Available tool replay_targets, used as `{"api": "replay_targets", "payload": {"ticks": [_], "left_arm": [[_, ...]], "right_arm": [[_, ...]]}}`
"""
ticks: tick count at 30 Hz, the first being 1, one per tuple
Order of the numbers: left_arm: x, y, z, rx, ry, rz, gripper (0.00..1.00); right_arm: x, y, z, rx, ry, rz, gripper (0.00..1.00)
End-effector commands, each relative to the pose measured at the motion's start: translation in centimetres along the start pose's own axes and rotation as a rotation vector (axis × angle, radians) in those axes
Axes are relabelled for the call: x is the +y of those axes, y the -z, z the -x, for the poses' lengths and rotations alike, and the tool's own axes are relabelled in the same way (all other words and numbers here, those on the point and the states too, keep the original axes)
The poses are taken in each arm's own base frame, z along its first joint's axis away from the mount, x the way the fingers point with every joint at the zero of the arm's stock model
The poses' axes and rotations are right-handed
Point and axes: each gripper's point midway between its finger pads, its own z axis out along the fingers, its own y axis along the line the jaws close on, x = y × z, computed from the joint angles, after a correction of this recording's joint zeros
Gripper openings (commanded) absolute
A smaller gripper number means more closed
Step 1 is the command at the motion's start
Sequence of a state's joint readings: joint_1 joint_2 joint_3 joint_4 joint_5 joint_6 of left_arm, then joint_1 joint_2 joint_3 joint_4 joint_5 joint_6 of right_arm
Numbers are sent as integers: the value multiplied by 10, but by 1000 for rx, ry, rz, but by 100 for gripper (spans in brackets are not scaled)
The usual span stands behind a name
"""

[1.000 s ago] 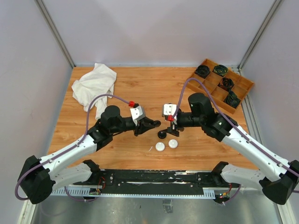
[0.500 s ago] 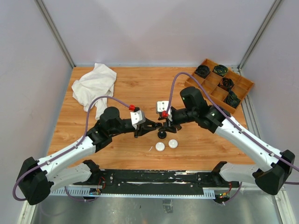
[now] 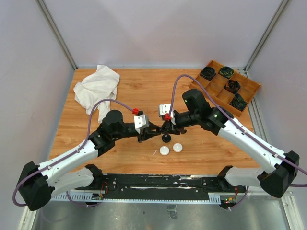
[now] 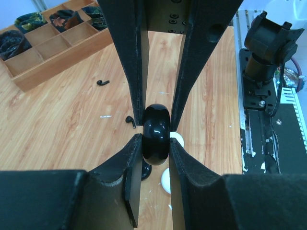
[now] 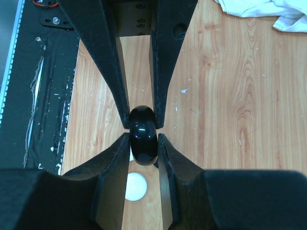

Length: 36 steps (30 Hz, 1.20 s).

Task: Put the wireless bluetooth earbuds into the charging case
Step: Pick up the charging case at the center of the board.

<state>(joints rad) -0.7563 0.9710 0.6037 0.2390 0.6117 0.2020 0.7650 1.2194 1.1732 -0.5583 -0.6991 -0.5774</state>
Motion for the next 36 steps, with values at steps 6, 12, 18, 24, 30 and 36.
{"api": "replay_targets", "payload": {"ticks": [6,12,18,24,30,36], "left_arm": [[-2,2,10,-44,-42,5,26],[10,13,15,-140,-39,135,46],[10,24,15,-231,-8,189,56],[2,23,22,-304,21,155,59],[-3,19,27,-332,39,109,58],[-7,16,27,-341,54,78,51]], "right_arm": [[-5,8,13,-31,-25,1,11],[-6,12,19,-49,-51,-5,3],[-6,15,27,-81,-64,-13,3],[-3,16,39,-136,-63,-1,2],[-1,17,44,-165,-62,1,2],[1,17,46,-181,-58,14,2]]}}
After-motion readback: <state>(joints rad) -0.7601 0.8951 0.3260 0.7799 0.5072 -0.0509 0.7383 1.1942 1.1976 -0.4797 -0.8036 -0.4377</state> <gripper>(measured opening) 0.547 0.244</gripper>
